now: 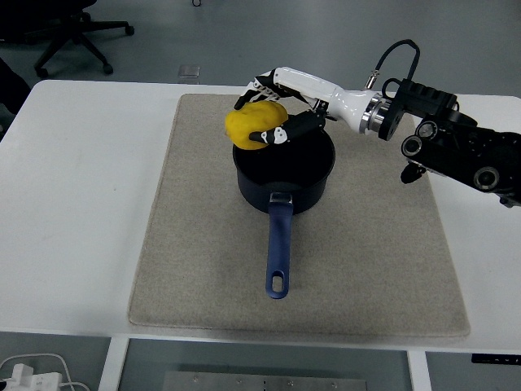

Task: Put the potato in the blue pot

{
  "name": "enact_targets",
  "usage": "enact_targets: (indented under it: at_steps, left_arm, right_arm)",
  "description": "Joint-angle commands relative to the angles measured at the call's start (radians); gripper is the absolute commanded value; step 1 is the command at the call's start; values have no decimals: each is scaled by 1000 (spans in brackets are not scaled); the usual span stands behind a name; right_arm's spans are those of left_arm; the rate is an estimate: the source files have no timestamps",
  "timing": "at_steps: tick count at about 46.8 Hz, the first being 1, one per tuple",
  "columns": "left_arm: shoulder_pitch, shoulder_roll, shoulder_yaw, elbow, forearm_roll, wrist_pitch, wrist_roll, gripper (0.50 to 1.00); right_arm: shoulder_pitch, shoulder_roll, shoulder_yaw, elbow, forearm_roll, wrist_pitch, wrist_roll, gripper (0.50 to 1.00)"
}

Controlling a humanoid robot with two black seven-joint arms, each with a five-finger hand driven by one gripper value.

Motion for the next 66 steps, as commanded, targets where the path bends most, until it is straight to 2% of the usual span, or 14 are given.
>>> enact_targets:
  at_steps: [1, 6, 25, 34, 66]
  left_arm:
    - [0, 0, 1, 0, -1, 0, 0, 996]
    - [0, 0, -1, 0, 1, 0, 0, 996]
    - [0, 0, 1, 0, -1, 0, 0, 996]
    - [0, 0, 1, 0, 1, 0, 0, 996]
    - [0, 0, -1, 0, 1, 0, 0, 996]
  right_arm:
    - [-2, 34, -12, -44, 0, 3, 2, 500]
    - [0, 68, -23, -61, 0, 4, 3, 500]
    - [-3, 53, -42, -76, -15, 15, 17, 500]
    - [-3, 53, -123, -171, -21, 19, 77, 500]
    - [-14, 50, -124, -210, -18, 15, 81, 500]
